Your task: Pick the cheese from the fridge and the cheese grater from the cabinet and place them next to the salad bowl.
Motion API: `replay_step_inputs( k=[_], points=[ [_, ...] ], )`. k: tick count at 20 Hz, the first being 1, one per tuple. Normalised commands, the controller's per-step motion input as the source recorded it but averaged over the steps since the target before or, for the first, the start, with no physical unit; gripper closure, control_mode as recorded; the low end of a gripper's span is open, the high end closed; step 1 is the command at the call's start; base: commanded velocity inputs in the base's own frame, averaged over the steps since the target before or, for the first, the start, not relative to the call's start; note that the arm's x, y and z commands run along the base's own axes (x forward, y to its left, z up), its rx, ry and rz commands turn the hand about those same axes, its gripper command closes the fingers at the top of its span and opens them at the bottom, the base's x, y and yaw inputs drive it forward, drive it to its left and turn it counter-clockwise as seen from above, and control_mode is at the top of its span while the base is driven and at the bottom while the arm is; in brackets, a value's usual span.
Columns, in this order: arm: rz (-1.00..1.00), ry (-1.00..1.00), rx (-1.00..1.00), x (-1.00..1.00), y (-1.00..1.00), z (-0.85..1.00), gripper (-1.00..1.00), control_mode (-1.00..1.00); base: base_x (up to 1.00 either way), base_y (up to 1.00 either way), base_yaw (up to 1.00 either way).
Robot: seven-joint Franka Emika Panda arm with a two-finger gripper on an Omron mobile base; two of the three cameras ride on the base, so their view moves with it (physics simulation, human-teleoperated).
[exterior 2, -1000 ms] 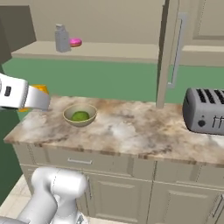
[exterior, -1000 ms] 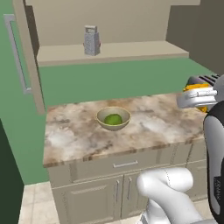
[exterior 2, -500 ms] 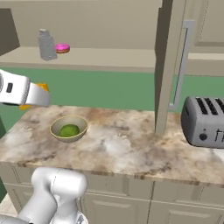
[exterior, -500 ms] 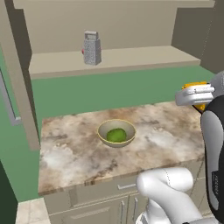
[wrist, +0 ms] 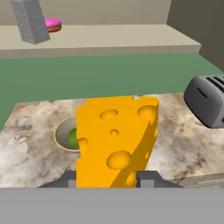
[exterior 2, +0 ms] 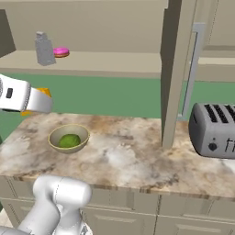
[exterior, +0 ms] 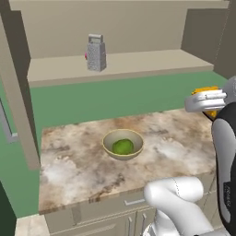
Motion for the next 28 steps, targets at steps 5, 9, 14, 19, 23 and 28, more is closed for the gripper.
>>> replay_step_inputs(
  k=[5, 9, 14, 19, 23, 28],
  points=[
    [0.00, 0.00, 0.00, 0.00, 0.00, 0.00, 1.00, 1.00, 0.14, 0.00, 0.19],
    [0.00, 0.00, 0.00, 0.00, 0.00, 0.00, 1.00, 1.00, 0.11, 0.00, 0.29],
    [0.00, 0.00, 0.00, 0.00, 0.00, 0.00, 1.00, 1.00, 0.11, 0.00, 0.23],
    [0.03, 0.16, 0.10, 0.00, 0.00, -0.41, 1.00, -1.00, 0.00, 0.00, 0.00],
    [0.00, 0.07, 0.00, 0.00, 0.00, -0.52, 1.00, -1.00, 0.00, 0.00, 0.00],
    [0.00, 0.01, 0.00, 0.00, -0.02, -0.59, 1.00, -1.00, 0.00, 0.00, 0.00]
  ],
)
